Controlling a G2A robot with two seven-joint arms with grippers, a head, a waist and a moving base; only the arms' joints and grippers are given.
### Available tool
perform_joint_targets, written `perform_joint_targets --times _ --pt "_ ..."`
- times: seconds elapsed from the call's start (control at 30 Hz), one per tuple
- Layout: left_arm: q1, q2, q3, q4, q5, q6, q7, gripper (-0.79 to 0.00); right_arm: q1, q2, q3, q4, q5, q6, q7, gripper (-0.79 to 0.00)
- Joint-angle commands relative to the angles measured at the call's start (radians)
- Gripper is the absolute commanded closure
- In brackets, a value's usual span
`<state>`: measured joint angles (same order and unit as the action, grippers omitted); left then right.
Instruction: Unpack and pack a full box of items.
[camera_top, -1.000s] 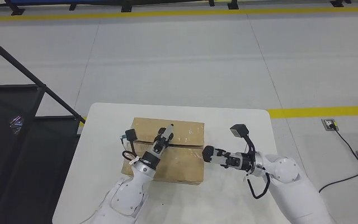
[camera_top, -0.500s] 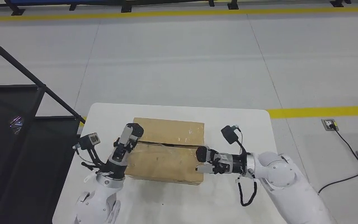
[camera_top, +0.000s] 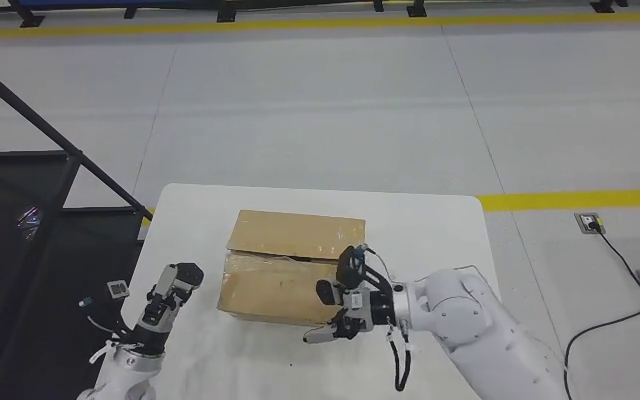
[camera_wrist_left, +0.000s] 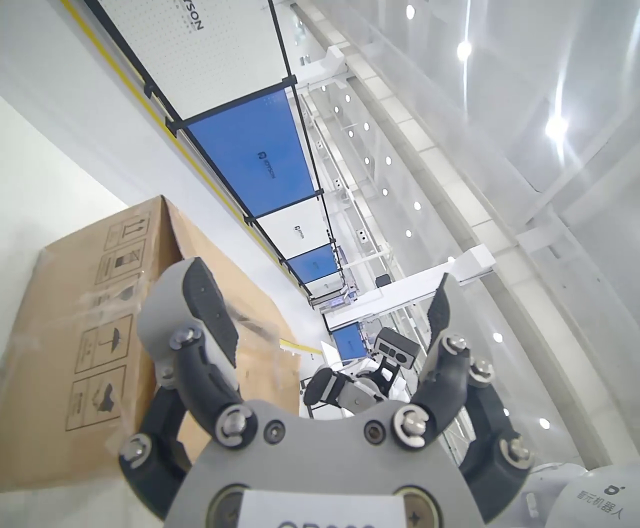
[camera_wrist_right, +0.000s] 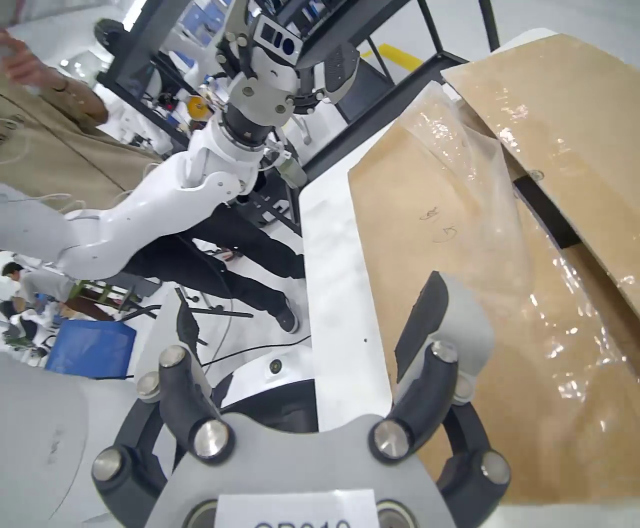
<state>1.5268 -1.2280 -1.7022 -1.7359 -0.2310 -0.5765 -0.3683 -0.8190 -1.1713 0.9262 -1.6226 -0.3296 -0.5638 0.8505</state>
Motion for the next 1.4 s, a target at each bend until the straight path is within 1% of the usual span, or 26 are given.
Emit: perform_joint_targets --times 0.0,0.27,0.37,0.5,0.57,0.8,0.97,1.07,1.23,1.37 --pt "-0.011 0.0 0.009 0.01 -0.005 -0.001 -0.006 -0.785 0.021 -0.013 -0.049 0.003 -0.063 0.021 -0.046 -0.785" --pt "-0.047 -0.001 0.041 0.037 -0.002 0.008 -0.015 -0.785 0.117 -0.074 -0.201 0.042 -0.236 0.16 -0.177 -0.785" --pt "-0.056 -0.001 0.05 0.044 0.006 0.01 -0.013 -0.785 0.14 -0.093 -0.236 0.054 -0.272 0.197 -0.209 -0.785" --pt "-0.063 -0.002 0.059 0.05 0.01 0.009 -0.012 -0.785 0.161 -0.115 -0.268 0.064 -0.334 0.308 -0.24 -0.785" --pt "-0.064 -0.002 0.063 0.052 0.011 0.009 -0.012 -0.785 0.165 -0.124 -0.276 0.067 -0.344 0.329 -0.251 -0.785" --pt "-0.066 -0.002 0.075 0.055 0.014 0.001 -0.011 -0.785 0.156 -0.134 -0.257 0.062 -0.389 0.405 -0.266 -0.785" --pt "-0.072 -0.003 0.088 0.053 0.024 0.006 -0.007 -0.785 0.127 -0.129 -0.218 0.031 -0.396 0.421 -0.264 -0.785" --pt "-0.077 -0.003 0.097 0.052 0.034 0.012 -0.004 -0.785 0.106 -0.125 -0.184 0.017 -0.366 0.427 -0.249 -0.785" --pt "-0.089 -0.004 0.113 0.05 0.056 0.022 0.007 -0.785 0.096 -0.121 -0.119 0.026 -0.244 0.408 -0.191 -0.785" --pt "-0.101 -0.005 0.127 0.05 0.071 0.035 0.01 -0.785 0.086 -0.117 -0.087 0.023 -0.232 0.381 -0.197 -0.785"
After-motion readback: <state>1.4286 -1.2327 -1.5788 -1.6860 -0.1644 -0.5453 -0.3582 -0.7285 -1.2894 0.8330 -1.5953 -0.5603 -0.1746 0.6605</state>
